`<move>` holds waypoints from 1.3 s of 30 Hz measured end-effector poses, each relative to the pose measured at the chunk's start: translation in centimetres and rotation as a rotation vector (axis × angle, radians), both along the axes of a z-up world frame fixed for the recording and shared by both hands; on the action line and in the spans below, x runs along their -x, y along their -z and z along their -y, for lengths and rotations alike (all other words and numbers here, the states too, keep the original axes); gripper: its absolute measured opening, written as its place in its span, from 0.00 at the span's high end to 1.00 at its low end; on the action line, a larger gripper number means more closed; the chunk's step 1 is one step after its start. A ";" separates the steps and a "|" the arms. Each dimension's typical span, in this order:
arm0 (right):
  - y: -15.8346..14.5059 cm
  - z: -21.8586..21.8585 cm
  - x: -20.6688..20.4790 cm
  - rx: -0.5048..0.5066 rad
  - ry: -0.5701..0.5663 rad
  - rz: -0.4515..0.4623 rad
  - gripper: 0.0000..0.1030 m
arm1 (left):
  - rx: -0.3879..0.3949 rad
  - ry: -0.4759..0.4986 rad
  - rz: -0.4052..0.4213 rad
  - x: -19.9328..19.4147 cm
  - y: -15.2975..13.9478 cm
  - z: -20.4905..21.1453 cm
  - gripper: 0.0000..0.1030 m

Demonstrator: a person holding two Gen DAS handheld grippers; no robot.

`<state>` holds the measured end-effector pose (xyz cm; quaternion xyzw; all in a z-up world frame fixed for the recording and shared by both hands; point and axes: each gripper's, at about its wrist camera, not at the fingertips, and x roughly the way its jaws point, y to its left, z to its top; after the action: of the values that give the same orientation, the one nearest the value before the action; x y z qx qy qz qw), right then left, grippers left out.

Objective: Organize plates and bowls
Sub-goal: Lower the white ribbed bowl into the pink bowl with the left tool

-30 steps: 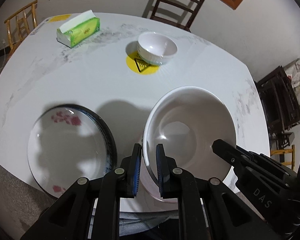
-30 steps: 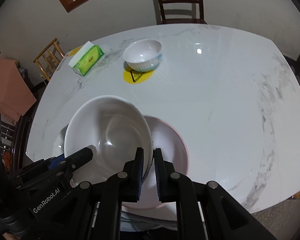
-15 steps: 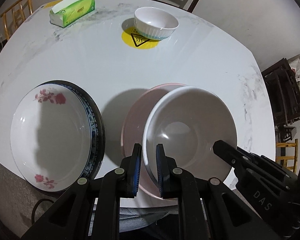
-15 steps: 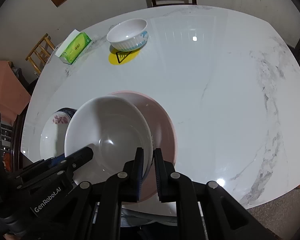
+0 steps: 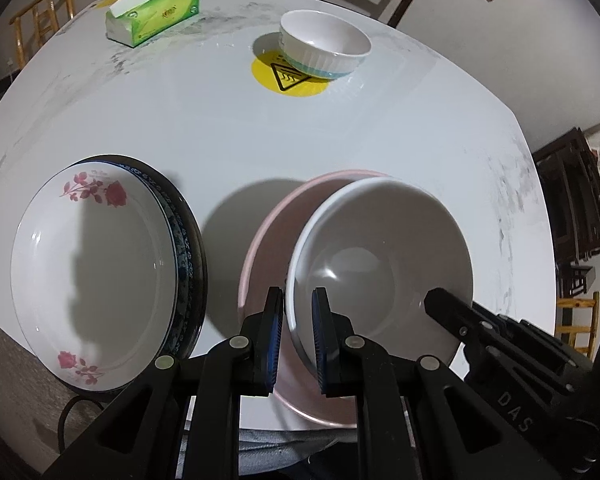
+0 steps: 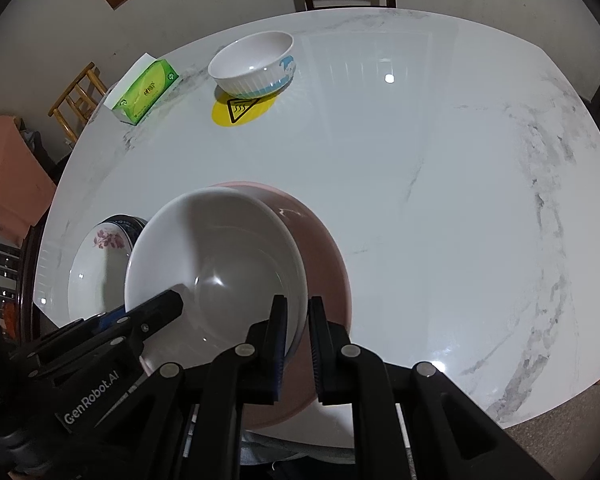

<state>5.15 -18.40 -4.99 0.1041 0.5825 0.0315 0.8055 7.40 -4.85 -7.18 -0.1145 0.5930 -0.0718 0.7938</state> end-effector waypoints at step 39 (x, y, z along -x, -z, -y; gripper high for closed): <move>0.0 -1.3 0.5 0.032 0.034 0.028 0.78 | 0.070 -0.028 -0.038 -1.1 1.2 -0.8 0.75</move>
<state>4.68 -17.14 -5.01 0.1003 0.5699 0.0099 0.8155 8.54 -4.09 -8.35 -0.1518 0.6033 -0.0791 0.7789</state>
